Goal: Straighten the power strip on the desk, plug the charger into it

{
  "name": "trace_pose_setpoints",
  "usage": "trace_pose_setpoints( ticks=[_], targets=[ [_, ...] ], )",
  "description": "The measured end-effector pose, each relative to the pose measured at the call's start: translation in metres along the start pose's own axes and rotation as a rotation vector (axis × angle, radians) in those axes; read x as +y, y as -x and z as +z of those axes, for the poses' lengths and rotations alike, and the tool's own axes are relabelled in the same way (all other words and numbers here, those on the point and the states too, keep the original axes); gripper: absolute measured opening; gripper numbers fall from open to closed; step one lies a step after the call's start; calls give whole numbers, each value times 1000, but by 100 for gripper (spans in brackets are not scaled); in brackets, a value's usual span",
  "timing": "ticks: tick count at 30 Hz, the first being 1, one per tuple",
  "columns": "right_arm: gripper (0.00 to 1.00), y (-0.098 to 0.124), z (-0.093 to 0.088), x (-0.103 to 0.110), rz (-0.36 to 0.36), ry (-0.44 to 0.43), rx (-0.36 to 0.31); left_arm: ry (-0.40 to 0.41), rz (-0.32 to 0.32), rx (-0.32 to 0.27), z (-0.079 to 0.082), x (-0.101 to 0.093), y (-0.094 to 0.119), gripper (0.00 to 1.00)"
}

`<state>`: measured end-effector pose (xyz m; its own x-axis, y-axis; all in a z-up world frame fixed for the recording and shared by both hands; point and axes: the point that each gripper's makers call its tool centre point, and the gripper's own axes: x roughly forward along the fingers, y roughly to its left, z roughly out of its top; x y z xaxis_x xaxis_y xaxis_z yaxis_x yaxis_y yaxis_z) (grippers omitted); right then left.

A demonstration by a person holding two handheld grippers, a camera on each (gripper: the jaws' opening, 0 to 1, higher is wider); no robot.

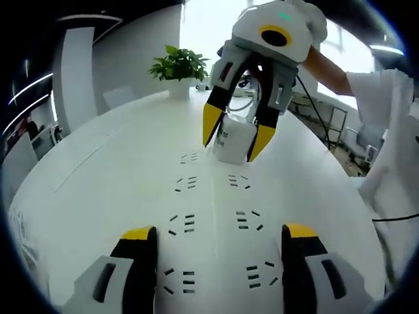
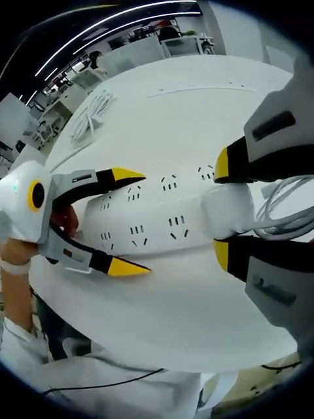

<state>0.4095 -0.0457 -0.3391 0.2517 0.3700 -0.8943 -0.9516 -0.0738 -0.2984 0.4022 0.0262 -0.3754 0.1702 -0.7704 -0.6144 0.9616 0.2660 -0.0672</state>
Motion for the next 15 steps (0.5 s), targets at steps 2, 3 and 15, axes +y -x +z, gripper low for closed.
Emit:
trace_pose_setpoints(
  ticks=[2,3,15],
  targets=[
    [30,0,0,0,-4,-2,3,-3,-5,-1,0,0,1,78],
    [30,0,-1,1,-6,-4,6,-5,-9,-4,0,1,1,78],
    [30,0,-3,1,-28,-47,49,-22,-37,-23,2,6,-2,80]
  ],
)
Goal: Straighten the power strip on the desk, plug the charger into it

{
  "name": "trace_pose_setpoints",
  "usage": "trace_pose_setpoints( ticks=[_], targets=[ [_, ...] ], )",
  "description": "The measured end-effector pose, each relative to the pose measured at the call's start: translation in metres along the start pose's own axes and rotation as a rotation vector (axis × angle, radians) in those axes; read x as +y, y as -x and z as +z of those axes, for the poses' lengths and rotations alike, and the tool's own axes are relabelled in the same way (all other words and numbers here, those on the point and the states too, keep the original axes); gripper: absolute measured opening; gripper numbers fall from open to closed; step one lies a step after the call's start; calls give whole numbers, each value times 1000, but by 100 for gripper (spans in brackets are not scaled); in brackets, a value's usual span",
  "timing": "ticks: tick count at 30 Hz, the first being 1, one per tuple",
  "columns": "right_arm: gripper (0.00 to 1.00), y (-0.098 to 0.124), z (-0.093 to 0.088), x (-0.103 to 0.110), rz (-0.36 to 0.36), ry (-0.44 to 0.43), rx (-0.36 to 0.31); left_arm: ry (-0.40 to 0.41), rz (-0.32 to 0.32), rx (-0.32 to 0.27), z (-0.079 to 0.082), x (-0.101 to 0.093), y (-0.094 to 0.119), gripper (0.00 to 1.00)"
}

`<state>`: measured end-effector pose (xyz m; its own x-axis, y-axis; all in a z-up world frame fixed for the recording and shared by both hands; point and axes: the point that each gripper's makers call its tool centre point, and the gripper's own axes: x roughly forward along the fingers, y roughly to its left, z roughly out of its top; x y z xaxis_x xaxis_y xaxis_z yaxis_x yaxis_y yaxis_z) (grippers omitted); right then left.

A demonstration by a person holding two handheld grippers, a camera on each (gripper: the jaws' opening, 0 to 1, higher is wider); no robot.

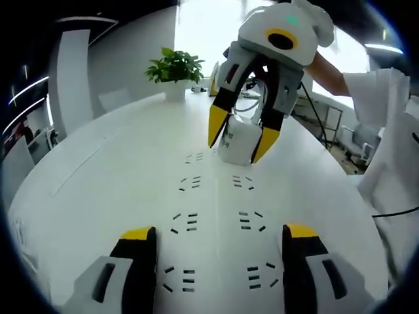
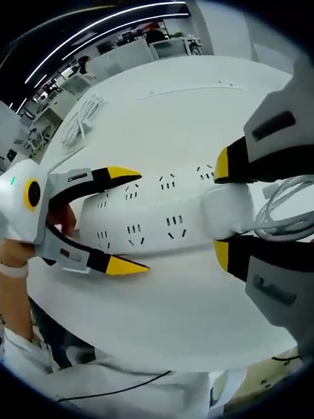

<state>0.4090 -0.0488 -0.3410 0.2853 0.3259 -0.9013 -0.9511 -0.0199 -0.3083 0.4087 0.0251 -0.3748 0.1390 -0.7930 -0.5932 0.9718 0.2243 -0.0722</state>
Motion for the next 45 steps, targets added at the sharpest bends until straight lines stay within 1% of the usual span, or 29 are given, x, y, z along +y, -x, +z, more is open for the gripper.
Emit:
trace_pose_setpoints(
  ticks=[4,9,18,23,29,34,45],
  targets=[
    [29,0,-1,0,-7,4,-6,5,-16,-18,1,2,0,80],
    [29,0,-2,1,-13,-4,-3,4,-24,-26,2,4,-2,80],
    [29,0,-3,1,-26,-32,3,5,-21,-33,3,11,-4,81],
    [29,1,-3,1,-32,-43,6,2,-16,-24,4,14,-5,81],
    [29,0,-3,1,-20,-53,-2,-1,-12,-23,4,16,-6,82],
    [29,0,-2,1,-25,-60,0,-5,-11,-21,4,18,-7,83],
    [29,0,-2,4,-43,-81,1,4,-9,-38,5,20,-9,85]
  ],
)
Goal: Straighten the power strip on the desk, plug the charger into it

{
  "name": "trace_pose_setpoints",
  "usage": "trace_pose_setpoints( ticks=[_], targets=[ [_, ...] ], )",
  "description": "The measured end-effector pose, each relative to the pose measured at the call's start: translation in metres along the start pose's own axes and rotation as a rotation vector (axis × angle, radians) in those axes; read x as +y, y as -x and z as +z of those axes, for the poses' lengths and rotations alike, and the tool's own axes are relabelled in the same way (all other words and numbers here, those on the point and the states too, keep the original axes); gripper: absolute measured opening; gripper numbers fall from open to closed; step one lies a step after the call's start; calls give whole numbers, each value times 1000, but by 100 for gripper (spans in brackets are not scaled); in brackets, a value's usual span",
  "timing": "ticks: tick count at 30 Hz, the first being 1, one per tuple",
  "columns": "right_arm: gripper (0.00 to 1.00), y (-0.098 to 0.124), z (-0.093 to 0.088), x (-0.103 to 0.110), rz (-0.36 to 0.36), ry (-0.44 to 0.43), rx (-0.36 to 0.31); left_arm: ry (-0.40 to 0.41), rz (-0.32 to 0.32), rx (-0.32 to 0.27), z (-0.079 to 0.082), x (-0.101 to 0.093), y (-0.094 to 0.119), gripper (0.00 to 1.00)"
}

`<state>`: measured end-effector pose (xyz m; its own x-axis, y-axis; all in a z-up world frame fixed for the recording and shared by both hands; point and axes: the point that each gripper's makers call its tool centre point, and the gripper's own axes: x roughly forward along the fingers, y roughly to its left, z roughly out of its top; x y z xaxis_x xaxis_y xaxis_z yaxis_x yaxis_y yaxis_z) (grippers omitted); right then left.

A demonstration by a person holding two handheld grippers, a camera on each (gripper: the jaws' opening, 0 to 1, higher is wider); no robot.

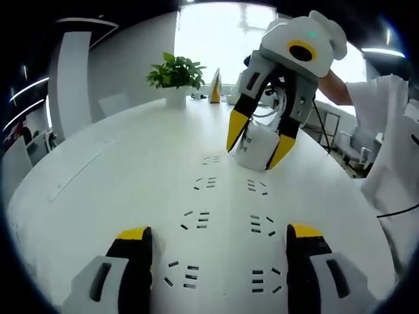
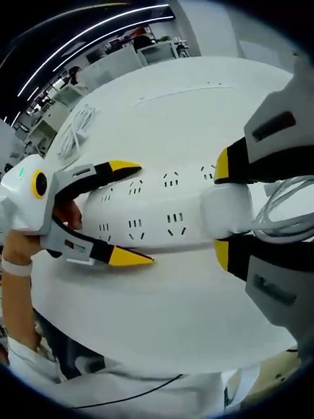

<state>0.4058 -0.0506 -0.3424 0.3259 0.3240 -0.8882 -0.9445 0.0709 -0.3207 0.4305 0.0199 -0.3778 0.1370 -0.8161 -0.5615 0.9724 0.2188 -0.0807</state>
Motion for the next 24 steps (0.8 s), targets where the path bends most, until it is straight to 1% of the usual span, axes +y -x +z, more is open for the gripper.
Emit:
trace_pose_setpoints(
  ticks=[8,18,24],
  targets=[
    [29,2,1,5,-6,-12,5,0,-1,-2,0,-1,1,86],
    [29,4,1,11,-11,-26,-4,2,5,-2,1,-1,2,87],
    [29,4,0,13,-12,-40,10,3,14,5,0,-1,2,88]
  ],
)
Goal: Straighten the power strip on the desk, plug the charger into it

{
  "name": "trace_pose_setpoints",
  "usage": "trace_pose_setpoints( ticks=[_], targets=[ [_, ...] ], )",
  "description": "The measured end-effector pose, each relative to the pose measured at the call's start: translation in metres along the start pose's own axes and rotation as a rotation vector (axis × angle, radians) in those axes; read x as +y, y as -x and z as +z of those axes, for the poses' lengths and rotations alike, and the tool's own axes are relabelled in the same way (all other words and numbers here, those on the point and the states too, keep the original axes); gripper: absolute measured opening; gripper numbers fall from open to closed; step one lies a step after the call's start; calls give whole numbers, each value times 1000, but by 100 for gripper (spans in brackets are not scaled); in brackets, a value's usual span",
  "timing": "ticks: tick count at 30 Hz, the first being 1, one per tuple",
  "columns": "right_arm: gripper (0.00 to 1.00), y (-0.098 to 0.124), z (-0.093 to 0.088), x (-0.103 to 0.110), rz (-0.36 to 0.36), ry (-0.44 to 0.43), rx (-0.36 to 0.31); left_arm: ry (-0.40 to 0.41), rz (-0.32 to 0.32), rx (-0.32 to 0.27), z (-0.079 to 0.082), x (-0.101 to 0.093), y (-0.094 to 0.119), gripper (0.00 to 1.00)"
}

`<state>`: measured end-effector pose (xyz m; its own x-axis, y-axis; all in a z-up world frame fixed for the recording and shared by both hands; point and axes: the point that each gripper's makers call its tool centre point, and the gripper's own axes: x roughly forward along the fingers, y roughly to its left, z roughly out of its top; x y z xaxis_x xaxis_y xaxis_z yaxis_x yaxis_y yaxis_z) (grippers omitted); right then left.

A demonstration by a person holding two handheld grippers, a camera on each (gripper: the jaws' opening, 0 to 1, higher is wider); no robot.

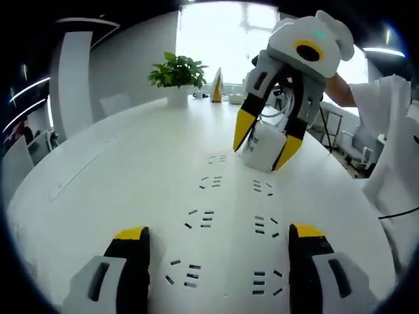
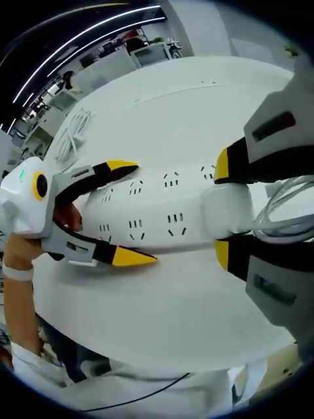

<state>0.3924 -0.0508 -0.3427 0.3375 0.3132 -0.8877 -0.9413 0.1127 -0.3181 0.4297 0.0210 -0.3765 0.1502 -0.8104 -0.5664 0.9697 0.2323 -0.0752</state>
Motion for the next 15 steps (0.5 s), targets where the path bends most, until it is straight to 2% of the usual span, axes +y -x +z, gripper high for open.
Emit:
trace_pose_setpoints(
  ticks=[15],
  targets=[
    [29,1,0,1,-3,-2,-12,-1,6,6,0,3,0,88]
  ],
)
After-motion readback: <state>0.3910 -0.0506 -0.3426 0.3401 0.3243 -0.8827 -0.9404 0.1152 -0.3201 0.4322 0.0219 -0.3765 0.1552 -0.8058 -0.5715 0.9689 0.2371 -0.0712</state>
